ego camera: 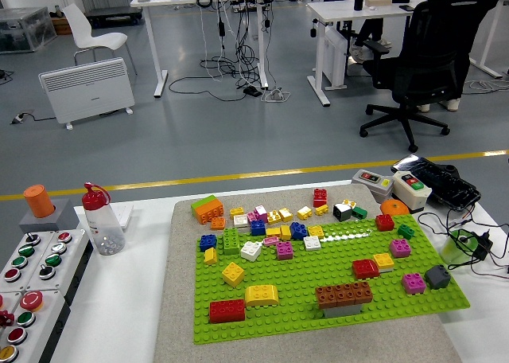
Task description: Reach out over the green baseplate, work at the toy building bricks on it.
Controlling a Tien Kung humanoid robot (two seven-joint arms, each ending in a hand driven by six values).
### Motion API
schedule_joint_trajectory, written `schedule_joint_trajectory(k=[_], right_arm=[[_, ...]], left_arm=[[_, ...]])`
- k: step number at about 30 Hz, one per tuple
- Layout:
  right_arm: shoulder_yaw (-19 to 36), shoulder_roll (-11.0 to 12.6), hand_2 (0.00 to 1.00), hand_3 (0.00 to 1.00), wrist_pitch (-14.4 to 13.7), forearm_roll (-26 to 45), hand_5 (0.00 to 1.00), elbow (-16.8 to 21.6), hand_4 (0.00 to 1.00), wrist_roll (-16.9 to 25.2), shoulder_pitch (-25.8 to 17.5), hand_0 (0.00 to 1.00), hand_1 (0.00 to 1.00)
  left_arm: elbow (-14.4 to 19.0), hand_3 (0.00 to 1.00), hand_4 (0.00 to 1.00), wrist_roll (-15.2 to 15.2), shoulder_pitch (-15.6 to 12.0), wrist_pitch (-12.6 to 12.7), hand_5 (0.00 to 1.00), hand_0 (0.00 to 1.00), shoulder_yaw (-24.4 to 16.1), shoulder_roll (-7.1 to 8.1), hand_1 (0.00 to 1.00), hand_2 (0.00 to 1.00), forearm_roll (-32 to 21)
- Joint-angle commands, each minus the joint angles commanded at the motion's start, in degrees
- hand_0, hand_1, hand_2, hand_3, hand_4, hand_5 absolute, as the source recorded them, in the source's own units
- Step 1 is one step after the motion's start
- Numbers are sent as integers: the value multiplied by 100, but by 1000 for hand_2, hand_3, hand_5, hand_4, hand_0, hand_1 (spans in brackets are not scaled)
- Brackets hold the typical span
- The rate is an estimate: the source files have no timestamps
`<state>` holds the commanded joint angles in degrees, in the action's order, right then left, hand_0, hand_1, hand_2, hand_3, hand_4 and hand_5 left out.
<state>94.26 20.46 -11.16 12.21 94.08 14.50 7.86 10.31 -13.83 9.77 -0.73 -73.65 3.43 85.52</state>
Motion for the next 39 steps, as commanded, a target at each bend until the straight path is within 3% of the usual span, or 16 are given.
schedule_joint_trajectory(k=[4,5,9,10,16,17,39], right_arm=[[29,-5,808,774,-16,237,428,-17,510,-59,-4,823,785],[39,-8,828,807,-13,216,468,-22,512,-107,-4,869,807],[76,-19,828,807,13,16,468,-36,512,-342,1,869,807],[82,-20,877,858,18,-33,605,-38,553,-382,4,910,842],[127,-27,877,858,17,-430,605,-55,553,-616,15,910,842],[136,-30,898,879,12,-489,752,-61,592,-643,17,934,859],[209,-79,901,866,-140,-471,740,-191,570,-672,80,926,856]], left_arm=[[0,556,282,5,6,2,998,654,-7,2,692,665,-13],[0,556,282,7,9,3,998,655,-9,3,690,665,-19],[0,556,282,16,20,7,998,655,-11,5,690,665,-43],[0,555,281,17,22,8,998,654,-10,6,689,665,-47],[0,555,281,27,41,10,998,654,-1,10,689,665,-65],[0,556,280,29,46,11,998,655,-1,11,690,664,-67],[0,555,278,52,133,24,998,653,17,15,690,663,-88]])
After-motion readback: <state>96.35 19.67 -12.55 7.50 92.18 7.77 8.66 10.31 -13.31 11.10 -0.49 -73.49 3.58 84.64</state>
